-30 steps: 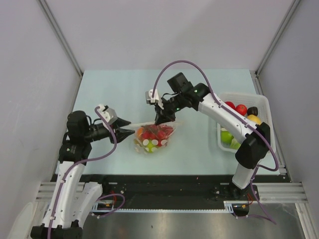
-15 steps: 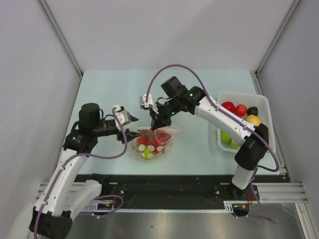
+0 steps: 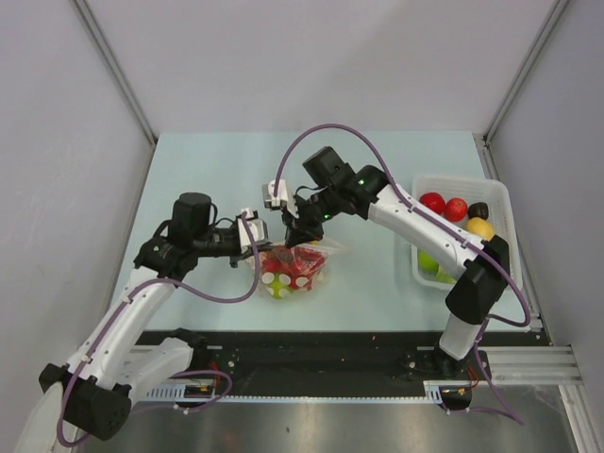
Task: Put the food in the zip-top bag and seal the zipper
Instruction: Zip the zipper food storage bag at the center of the board.
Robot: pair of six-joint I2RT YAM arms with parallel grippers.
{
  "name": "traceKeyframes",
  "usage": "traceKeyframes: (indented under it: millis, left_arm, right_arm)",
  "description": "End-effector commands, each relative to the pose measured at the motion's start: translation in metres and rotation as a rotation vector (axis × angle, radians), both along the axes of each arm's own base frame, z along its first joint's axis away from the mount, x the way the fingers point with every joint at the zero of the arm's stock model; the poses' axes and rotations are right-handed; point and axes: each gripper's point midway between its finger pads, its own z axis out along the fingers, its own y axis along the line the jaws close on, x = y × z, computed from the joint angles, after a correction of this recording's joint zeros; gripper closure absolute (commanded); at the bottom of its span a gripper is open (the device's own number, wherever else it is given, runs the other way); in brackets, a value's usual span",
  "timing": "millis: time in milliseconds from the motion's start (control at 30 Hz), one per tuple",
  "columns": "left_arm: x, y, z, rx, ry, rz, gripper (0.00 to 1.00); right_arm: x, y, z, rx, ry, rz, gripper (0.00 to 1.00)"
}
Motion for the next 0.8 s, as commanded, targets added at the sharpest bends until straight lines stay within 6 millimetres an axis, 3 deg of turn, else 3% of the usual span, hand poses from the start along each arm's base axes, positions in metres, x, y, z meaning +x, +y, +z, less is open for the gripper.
traceKeyframes:
  millis: [0, 67, 167, 200, 367, 533, 767]
  left_arm:
    - [-0.001, 0.006, 0.008, 0.013, -0.063, 0.025, 1.0]
    - [-0.002, 0.013, 0.007, 0.02, -0.071, 0.058, 1.0]
    - [-0.005, 0.02, 0.004, 0.016, -0.063, 0.093, 1.0]
    - [-0.006, 0.022, 0.001, 0.018, -0.057, 0.1, 1.0]
    - [-0.008, 0.027, 0.001, 0.008, -0.066, 0.127, 1.0]
    - [-0.009, 0.029, 0.002, 0.011, -0.088, 0.131, 1.0]
    - [-0.008, 0.032, 0.003, 0.02, -0.095, 0.144, 1.0]
  right_arm:
    - [-0.003, -0.012, 0.036, 0.063, -0.091, -0.009, 1.0]
    - [0.002, -0.024, 0.035, 0.04, -0.107, -0.034, 1.0]
    - [0.003, -0.046, 0.02, -0.016, -0.093, -0.068, 1.0]
    - [0.005, -0.058, 0.006, -0.05, -0.069, -0.088, 1.0]
    - [0.009, -0.096, -0.01, -0.12, -0.052, -0.156, 1.0]
    - [0.017, -0.13, -0.013, -0.152, -0.055, -0.226, 1.0]
    - [0.015, -0.157, -0.013, -0.183, -0.056, -0.271, 1.0]
